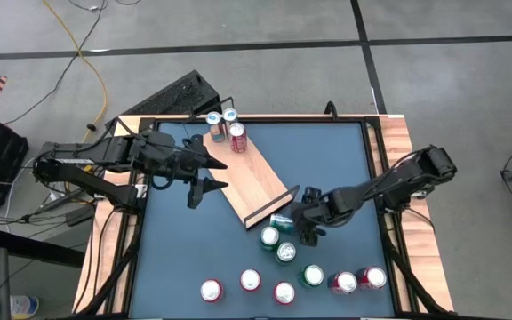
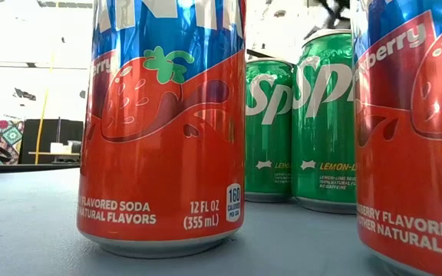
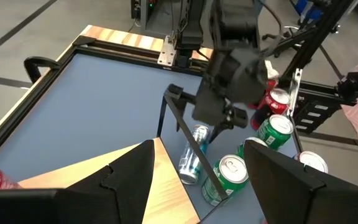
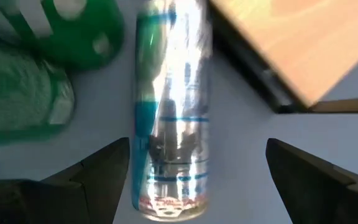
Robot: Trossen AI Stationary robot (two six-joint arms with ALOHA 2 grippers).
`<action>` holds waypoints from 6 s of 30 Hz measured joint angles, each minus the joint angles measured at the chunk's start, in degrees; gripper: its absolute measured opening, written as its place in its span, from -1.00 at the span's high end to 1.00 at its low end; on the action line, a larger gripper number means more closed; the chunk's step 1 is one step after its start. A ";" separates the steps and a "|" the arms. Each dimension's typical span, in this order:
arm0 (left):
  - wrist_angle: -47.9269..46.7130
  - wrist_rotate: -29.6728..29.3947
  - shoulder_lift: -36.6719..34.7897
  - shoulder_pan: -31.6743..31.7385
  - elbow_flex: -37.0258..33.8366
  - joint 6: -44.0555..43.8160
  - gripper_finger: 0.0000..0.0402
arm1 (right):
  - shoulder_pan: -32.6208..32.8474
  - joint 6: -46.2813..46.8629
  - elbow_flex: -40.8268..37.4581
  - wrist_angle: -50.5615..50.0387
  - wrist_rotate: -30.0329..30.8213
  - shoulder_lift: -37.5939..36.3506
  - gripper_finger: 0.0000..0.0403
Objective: Place canned beverage on shelf
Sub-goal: Put the blue soda can on the shelf aligned with the other blue soda cans
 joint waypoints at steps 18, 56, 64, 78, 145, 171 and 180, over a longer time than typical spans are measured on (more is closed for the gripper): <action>-1.00 -0.16 0.00 0.00 -0.07 0.00 -0.16 | 1.26 3.46 0.09 -3.75 -2.54 3.30 0.27; 10.86 -1.94 7.17 0.00 0.37 11.72 -0.16 | 3.15 10.23 15.20 -22.97 2.31 -19.69 0.30; 17.74 3.44 10.81 -0.04 0.79 19.25 -0.32 | -1.00 1.19 26.02 -25.76 6.94 -14.44 0.27; 10.50 -3.24 13.16 -0.31 1.25 26.25 -0.56 | -7.12 -9.97 33.30 -25.69 6.56 -5.28 0.26; -24.10 -0.62 26.24 6.84 15.04 17.93 -0.16 | -9.47 -33.18 59.50 -34.58 18.60 18.67 0.21; -12.94 -0.07 24.84 7.10 14.88 16.48 -0.14 | -7.50 -22.99 59.63 -35.12 17.00 -1.02 -0.29; 4.31 6.29 18.25 7.17 14.97 15.62 -0.14 | -3.09 -22.93 59.59 -23.05 16.61 -11.08 -0.29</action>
